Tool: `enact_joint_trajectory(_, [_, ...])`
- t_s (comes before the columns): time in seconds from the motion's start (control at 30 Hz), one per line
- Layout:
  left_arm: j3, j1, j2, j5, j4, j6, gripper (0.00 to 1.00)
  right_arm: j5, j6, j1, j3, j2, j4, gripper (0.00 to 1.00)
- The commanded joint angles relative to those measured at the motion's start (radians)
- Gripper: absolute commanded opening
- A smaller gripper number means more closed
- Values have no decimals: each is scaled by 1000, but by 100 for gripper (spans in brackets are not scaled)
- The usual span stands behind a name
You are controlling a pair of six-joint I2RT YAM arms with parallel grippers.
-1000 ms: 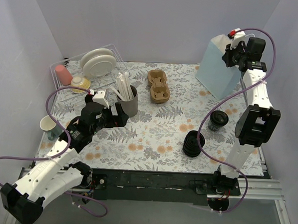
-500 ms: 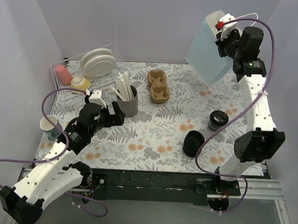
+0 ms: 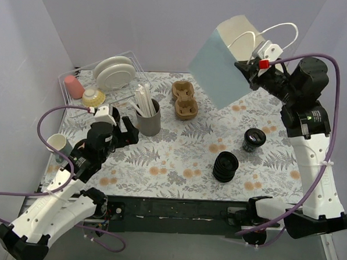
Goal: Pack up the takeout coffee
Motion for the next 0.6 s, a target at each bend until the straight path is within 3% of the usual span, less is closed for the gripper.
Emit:
enact_joint_trajectory(0.0, [143, 1, 7, -23, -123, -72, 98, -79, 23, 78, -47, -23, -36, 1])
enact_joint_trajectory(0.3, [564, 1, 145, 8, -395, -141, 98, -92, 42, 251, -273, -144, -39, 1])
enact_joint_trajectory(0.57, [683, 1, 170, 32, -490, -164, 98, -38, 53, 483, -422, -178, 13, 1])
